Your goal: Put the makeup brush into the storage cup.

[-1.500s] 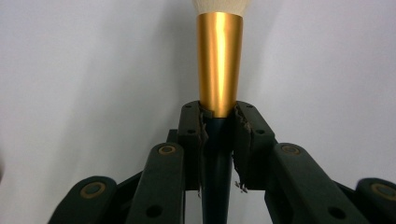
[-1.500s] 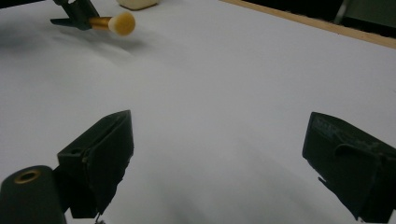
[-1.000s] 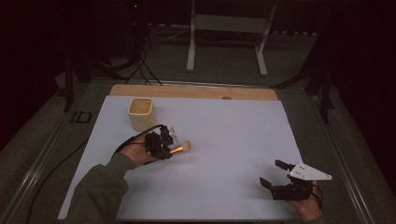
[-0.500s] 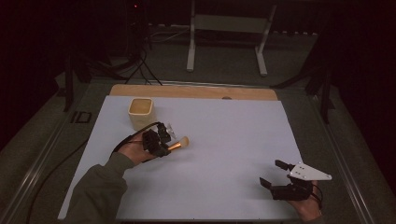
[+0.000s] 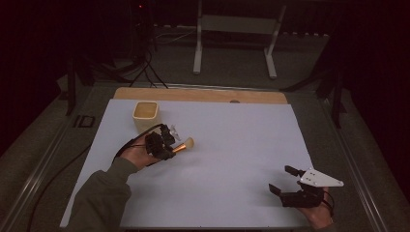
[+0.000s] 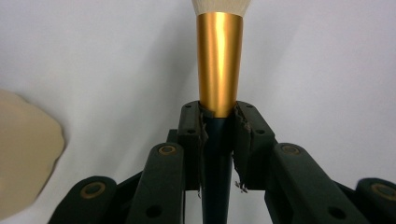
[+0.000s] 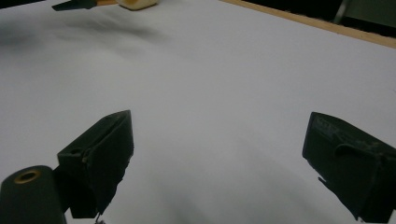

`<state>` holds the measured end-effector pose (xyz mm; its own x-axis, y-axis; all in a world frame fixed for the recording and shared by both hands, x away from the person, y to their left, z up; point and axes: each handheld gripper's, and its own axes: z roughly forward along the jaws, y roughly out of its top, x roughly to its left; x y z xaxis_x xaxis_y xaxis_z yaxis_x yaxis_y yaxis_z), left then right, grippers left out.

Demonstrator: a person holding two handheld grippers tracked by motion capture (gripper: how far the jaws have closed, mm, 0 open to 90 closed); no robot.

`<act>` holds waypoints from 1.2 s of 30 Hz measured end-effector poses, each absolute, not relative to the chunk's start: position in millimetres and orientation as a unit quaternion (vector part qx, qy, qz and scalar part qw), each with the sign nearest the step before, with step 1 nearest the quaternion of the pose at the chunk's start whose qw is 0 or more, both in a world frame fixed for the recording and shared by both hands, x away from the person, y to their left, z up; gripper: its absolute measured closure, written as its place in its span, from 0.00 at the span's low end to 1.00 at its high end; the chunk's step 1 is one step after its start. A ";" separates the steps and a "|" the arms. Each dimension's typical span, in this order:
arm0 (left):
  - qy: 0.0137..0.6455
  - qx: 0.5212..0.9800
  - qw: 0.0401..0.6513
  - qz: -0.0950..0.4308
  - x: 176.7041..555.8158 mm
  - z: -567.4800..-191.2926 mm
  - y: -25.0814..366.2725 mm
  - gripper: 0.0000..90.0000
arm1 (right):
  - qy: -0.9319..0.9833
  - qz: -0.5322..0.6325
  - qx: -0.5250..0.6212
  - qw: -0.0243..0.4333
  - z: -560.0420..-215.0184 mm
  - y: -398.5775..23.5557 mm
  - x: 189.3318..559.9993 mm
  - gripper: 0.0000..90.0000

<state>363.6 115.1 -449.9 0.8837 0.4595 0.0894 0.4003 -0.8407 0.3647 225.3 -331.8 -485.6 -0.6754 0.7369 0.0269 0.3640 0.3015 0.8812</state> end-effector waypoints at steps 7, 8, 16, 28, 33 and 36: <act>0.233 0.953 0.172 0.093 364.9 -448.4 117.5 0.84 | 0.783 0.474 0.352 0.197 -485.7 -331.7 225.4 0.10; 0.233 0.953 0.172 0.094 365.1 -448.0 117.9 0.84 | 0.783 0.474 0.352 0.196 -485.8 -331.7 225.5 0.10; 0.245 0.948 0.178 0.102 366.4 -445.3 121.3 0.84 | 0.783 0.474 0.352 0.196 -485.7 -331.7 225.5 0.10; 0.267 0.936 0.195 0.123 367.9 -438.3 129.6 0.84 | 0.783 0.474 0.353 0.195 -485.8 -331.6 225.4 0.10; 0.274 0.931 0.202 0.129 368.4 -435.9 132.0 0.84 | 0.783 0.474 0.352 0.196 -485.8 -331.5 225.4 0.10; 0.276 0.930 0.204 0.132 368.8 -434.7 133.1 0.84 | 0.783 0.474 0.353 0.195 -485.8 -331.6 225.4 0.10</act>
